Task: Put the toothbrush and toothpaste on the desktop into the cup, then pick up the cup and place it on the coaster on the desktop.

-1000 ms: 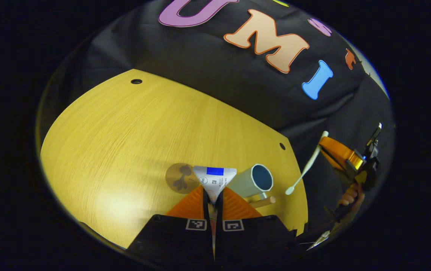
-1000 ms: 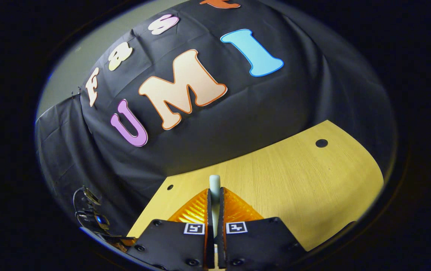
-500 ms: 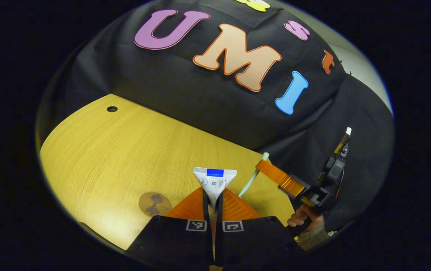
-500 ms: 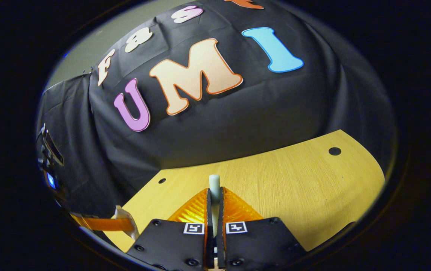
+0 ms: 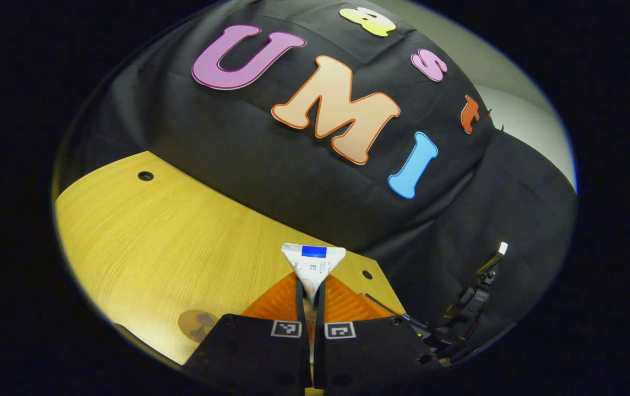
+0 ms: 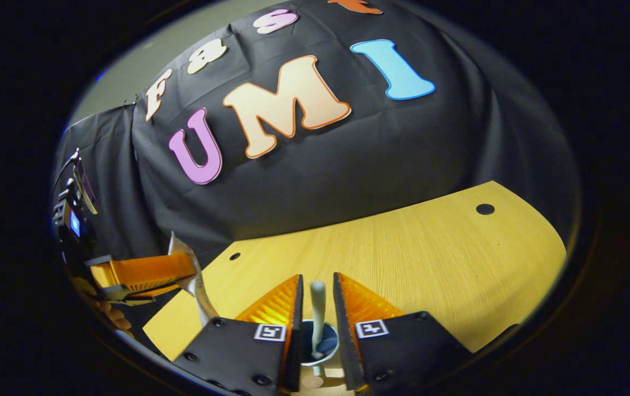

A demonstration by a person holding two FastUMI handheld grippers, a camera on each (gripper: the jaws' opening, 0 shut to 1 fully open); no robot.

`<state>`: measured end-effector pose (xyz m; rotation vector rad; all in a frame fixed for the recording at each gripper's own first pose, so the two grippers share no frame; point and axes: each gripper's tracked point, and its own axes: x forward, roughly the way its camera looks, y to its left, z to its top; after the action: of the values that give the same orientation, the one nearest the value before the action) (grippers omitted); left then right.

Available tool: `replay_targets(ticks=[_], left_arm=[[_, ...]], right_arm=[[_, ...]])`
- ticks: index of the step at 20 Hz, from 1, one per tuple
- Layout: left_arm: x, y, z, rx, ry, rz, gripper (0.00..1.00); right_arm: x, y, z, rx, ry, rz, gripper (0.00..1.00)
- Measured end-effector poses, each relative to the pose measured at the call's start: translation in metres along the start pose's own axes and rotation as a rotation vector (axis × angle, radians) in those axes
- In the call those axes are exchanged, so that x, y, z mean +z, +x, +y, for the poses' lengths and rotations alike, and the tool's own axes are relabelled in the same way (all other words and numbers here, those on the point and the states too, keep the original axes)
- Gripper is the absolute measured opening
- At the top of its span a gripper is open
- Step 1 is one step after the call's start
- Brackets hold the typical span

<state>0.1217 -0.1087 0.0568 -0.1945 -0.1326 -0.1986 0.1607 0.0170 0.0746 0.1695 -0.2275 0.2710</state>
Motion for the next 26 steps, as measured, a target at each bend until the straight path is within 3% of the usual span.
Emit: replay_targets(ticks=[1,4,11,12,14,15,16,17,19,26], left_arm=[[0.001,0.003,-0.003,-0.011,0.002,-0.008,0.01],[-0.004,0.011,-0.008,-0.044,0.023,-0.003,0.01],[-0.032,0.044,-0.029,-0.142,0.085,-0.014,0.01],[-0.04,0.047,-0.03,-0.152,0.103,-0.015,0.01],[-0.06,0.052,-0.035,-0.182,0.136,-0.004,0.01],[-0.068,0.053,-0.036,-0.198,0.158,-0.001,0.01],[-0.073,0.054,-0.037,-0.211,0.189,-0.017,0.01],[-0.078,0.056,-0.037,-0.221,0.221,-0.02,0.04],[-0.088,0.056,-0.037,-0.244,0.273,-0.029,0.01],[-0.089,0.044,-0.037,-0.284,0.271,-0.132,0.07]], right_arm=[[0.006,-0.007,-0.003,-0.006,0.003,-0.015,0.31],[0.028,-0.033,-0.032,-0.093,-0.019,-0.075,0.96],[-0.002,-0.108,-0.104,-0.286,-0.06,-0.004,0.98],[-0.007,-0.119,-0.111,-0.309,-0.065,0.006,0.94],[-0.013,-0.136,-0.123,-0.353,-0.068,0.01,0.98],[-0.017,-0.145,-0.127,-0.368,-0.06,0.013,0.94],[-0.02,-0.151,-0.13,-0.38,-0.047,0.013,0.98],[-0.024,-0.155,-0.132,-0.387,-0.033,0.01,0.94],[-0.034,-0.16,-0.133,-0.389,-0.008,0.016,0.99],[-0.07,-0.162,-0.114,-0.326,-0.077,0.08,0.98]])
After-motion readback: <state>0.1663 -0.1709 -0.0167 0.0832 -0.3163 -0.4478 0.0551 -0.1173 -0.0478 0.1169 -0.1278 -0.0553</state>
